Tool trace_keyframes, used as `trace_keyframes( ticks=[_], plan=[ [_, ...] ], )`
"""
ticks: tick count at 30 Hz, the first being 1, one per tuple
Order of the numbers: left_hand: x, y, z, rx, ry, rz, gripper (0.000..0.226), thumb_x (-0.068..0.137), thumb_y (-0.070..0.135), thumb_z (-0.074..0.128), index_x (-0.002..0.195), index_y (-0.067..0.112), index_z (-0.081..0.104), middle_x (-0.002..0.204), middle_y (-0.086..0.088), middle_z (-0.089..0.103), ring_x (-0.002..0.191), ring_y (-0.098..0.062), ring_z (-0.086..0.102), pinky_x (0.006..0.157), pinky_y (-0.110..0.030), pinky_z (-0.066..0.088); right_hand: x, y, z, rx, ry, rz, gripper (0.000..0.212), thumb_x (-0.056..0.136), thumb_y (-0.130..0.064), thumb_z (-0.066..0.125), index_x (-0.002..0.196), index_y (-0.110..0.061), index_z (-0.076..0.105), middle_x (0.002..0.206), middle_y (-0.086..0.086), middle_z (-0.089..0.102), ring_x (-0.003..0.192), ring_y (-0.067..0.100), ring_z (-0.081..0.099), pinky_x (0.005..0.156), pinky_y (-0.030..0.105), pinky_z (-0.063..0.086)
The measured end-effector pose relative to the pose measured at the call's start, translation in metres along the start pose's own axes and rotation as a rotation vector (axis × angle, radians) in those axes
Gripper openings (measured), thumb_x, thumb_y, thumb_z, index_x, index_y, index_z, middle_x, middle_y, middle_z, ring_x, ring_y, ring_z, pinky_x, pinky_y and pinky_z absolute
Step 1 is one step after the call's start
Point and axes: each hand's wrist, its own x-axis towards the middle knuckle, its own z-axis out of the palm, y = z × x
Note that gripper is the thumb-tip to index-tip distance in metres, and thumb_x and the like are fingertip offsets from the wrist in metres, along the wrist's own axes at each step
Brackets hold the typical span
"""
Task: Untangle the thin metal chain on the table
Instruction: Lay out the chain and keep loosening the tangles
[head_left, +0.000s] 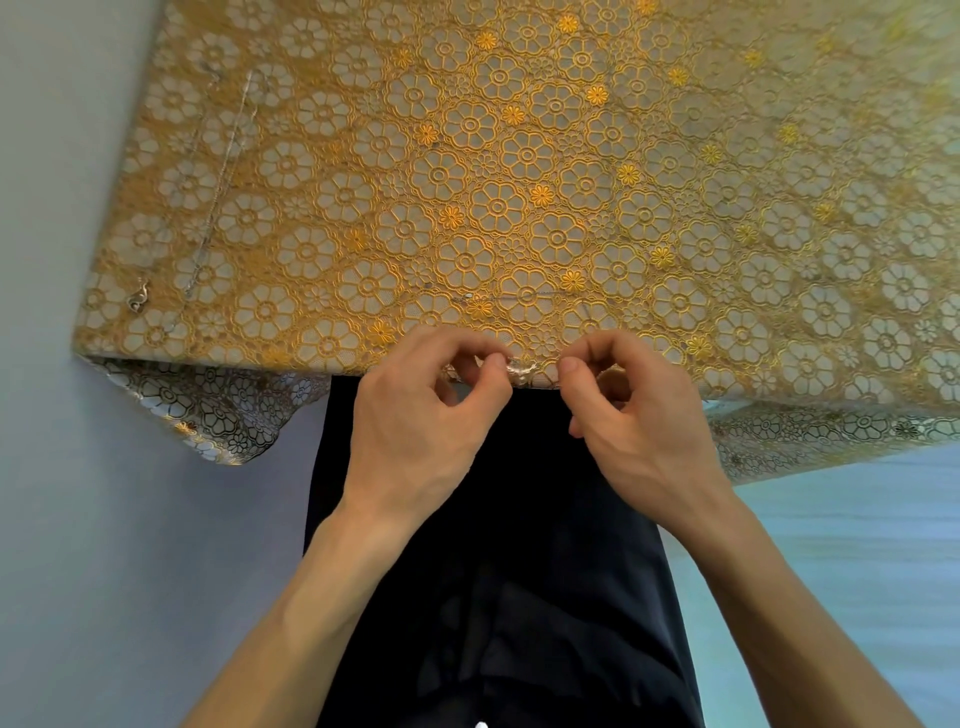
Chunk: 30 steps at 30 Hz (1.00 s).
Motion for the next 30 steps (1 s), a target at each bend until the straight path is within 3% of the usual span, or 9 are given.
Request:
trace_keyframes(
  ticks=[6, 8, 14, 17, 20, 24, 26, 30],
  plan=[
    [-0.001, -0.003, -0.001, -0.006, -0.044, 0.006, 0.007, 0.087, 0.023, 0.073, 0.089, 0.029, 0.077, 0.084, 0.011, 0.069, 0.081, -0.004, 0.062, 0.069, -0.006, 0.04, -0.007, -0.008, 0.002, 0.087, -0.045, 0.136, 0.013, 0.093, -0.02, 0.068, 0.081, -0.026, 0.069, 0.06, -0.011, 0.064, 0.052, 0.009, 0.059, 0.049, 0.022, 0.047],
    [-0.002, -0.004, 0.0, -0.001, -0.053, 0.02, 0.008, 0.087, 0.022, 0.074, 0.091, 0.028, 0.078, 0.083, 0.011, 0.069, 0.082, -0.004, 0.061, 0.069, -0.006, 0.04, -0.008, -0.013, 0.005, 0.246, -0.094, 0.286, 0.014, 0.095, -0.021, 0.066, 0.084, -0.022, 0.074, 0.066, -0.007, 0.067, 0.049, 0.009, 0.058, 0.044, 0.021, 0.046],
    [0.003, -0.003, -0.004, -0.004, -0.068, 0.106, 0.007, 0.088, 0.025, 0.073, 0.092, 0.03, 0.077, 0.079, 0.009, 0.065, 0.072, -0.001, 0.057, 0.065, -0.006, 0.037, -0.007, -0.023, 0.009, 0.699, -0.307, 0.678, 0.042, 0.101, -0.042, 0.049, 0.093, -0.014, 0.079, 0.094, 0.007, 0.078, 0.047, 0.008, 0.055, 0.038, 0.017, 0.04],
    [0.011, 0.002, -0.011, -0.012, -0.082, 0.167, 0.009, 0.087, 0.026, 0.073, 0.094, 0.03, 0.078, 0.074, 0.007, 0.061, 0.067, -0.006, 0.054, 0.062, -0.008, 0.036, -0.001, -0.027, 0.012, 1.033, -0.33, 0.79, 0.034, 0.098, -0.036, 0.055, 0.109, -0.01, 0.072, 0.105, 0.005, 0.076, 0.047, 0.004, 0.054, 0.037, 0.013, 0.04],
    [0.023, 0.006, -0.018, 0.032, -0.081, 0.244, 0.011, 0.087, 0.029, 0.074, 0.096, 0.034, 0.078, 0.073, 0.005, 0.056, 0.065, -0.013, 0.052, 0.059, -0.013, 0.036, 0.009, -0.031, 0.01, 1.284, -0.2, 0.784, 0.019, 0.09, -0.024, 0.065, 0.104, -0.012, 0.07, 0.092, -0.001, 0.074, 0.044, 0.002, 0.053, 0.038, 0.008, 0.042],
    [0.042, 0.004, -0.018, 0.193, -0.049, 0.338, 0.014, 0.088, 0.042, 0.068, 0.097, 0.036, 0.077, 0.077, 0.011, 0.047, 0.067, -0.009, 0.049, 0.055, -0.02, 0.04, 0.024, -0.037, -0.002, 1.116, -0.016, 0.608, 0.011, 0.092, -0.014, 0.066, 0.101, -0.009, 0.069, 0.091, 0.006, 0.075, 0.045, 0.003, 0.051, 0.038, 0.011, 0.042],
    [0.05, -0.001, -0.012, 0.259, -0.044, 0.347, 0.015, 0.087, 0.043, 0.066, 0.095, 0.035, 0.077, 0.079, 0.01, 0.049, 0.067, -0.01, 0.047, 0.052, -0.031, 0.046, 0.029, -0.036, -0.007, 0.866, 0.046, 0.508, 0.007, 0.094, -0.013, 0.067, 0.099, -0.01, 0.069, 0.093, 0.007, 0.077, 0.047, 0.007, 0.053, 0.04, 0.016, 0.044],
    [0.053, -0.013, 0.001, 0.277, -0.083, 0.341, 0.015, 0.087, 0.041, 0.066, 0.094, 0.034, 0.076, 0.081, 0.01, 0.05, 0.067, -0.008, 0.049, 0.051, -0.036, 0.049, 0.024, -0.024, -0.013, 0.232, 0.097, 0.372, 0.008, 0.093, -0.028, 0.07, 0.091, -0.02, 0.072, 0.078, -0.001, 0.076, 0.051, 0.015, 0.064, 0.046, 0.028, 0.056]
  ],
)
